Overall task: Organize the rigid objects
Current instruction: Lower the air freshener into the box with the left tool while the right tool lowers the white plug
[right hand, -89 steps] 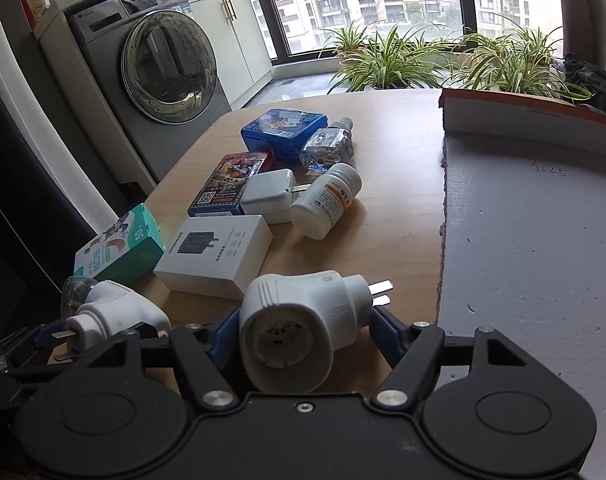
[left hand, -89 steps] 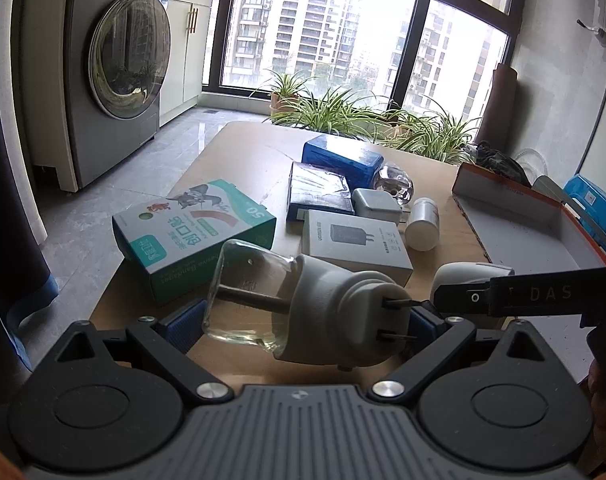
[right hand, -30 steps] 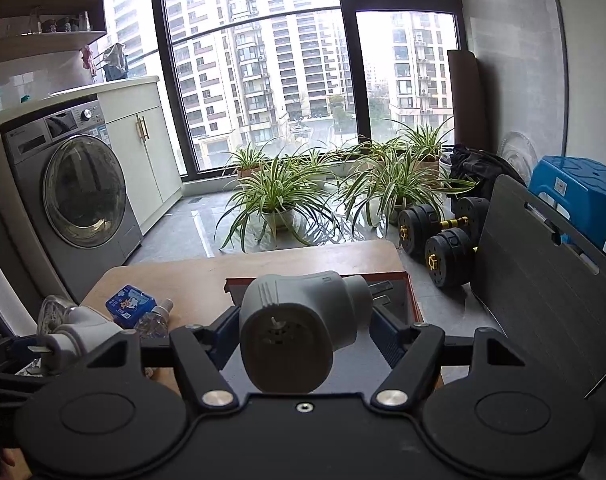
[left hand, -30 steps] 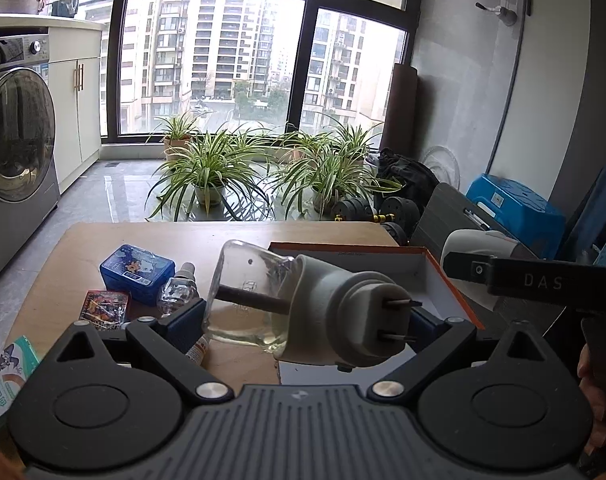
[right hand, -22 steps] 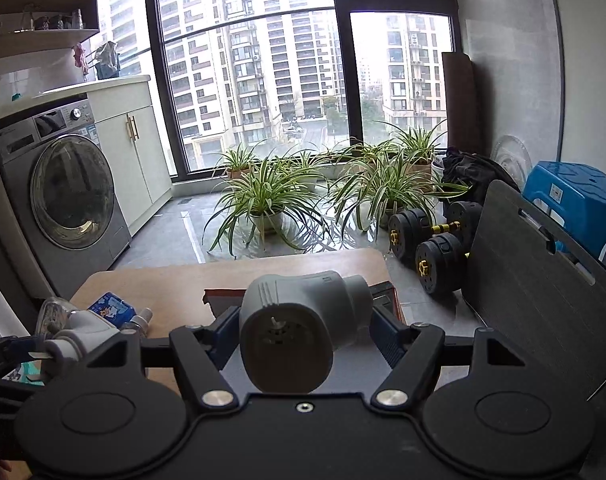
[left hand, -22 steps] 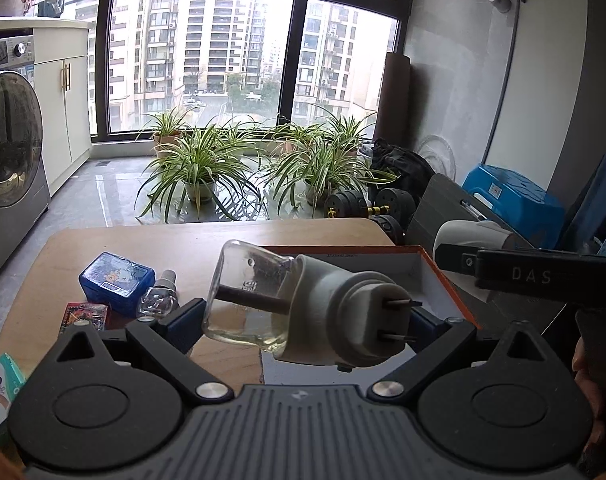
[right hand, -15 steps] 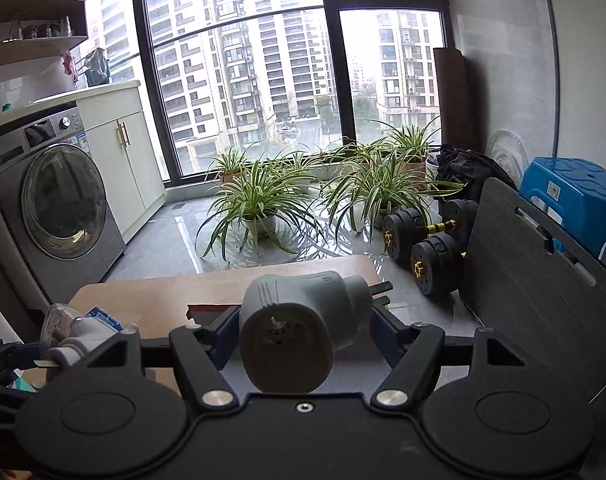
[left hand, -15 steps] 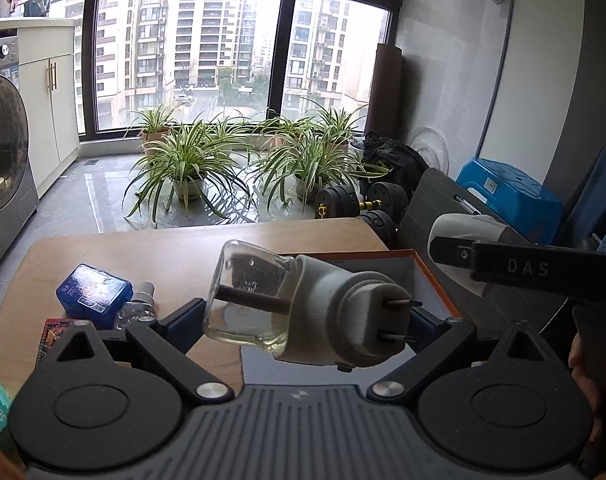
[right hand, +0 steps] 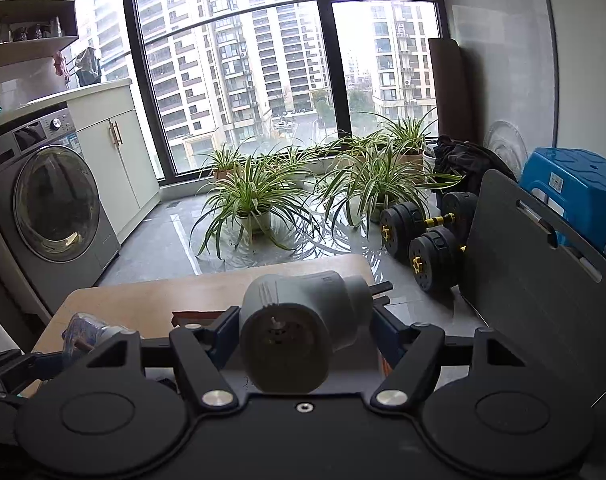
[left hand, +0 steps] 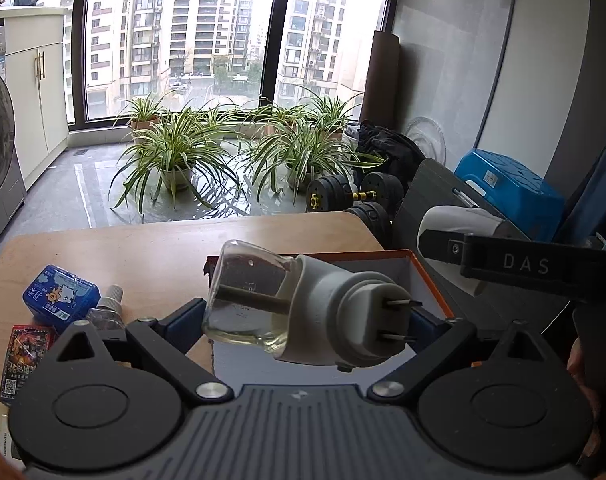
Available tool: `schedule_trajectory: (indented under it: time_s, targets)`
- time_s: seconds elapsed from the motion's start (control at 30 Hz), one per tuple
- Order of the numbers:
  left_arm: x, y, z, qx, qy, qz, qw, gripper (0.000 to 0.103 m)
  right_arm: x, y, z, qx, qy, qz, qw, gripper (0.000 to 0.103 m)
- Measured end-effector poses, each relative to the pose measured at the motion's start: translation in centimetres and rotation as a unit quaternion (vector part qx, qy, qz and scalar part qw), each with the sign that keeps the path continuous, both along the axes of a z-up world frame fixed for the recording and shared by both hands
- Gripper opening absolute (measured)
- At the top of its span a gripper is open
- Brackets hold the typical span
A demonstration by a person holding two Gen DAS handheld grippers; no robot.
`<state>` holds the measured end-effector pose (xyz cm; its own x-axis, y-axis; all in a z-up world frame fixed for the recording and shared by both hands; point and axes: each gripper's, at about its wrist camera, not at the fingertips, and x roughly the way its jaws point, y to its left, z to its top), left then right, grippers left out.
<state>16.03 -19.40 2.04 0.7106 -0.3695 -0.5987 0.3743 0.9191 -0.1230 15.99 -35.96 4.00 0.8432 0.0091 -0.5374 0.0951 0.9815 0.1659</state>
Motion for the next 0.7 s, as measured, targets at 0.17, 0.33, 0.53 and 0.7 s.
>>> schedule_trajectory:
  time_s: [0.17,0.33,0.53,0.7]
  targets:
    - [0.3,-0.1,-0.5,-0.002,0.007,0.008,0.9999,0.101,0.4,-0.1,-0.3,-0.001,0.008,-0.001,1.0,0.083]
    - [0.6,-0.2,-0.6,-0.002,0.008,0.014,0.9999,0.101,1.2,0.2,-0.7,0.006,0.015,0.001,1.0,0.083]
    - [1.2,-0.2,-0.9,-0.005,0.013,0.018,0.9997,0.101,1.9,0.7,-1.2,0.006,0.022,0.005,1.0,0.083]
    - [1.6,-0.4,-1.3,-0.004,0.015,0.021,0.9997,0.101,2.6,0.9,-1.6,0.005,0.029,0.002,1.0,0.083]
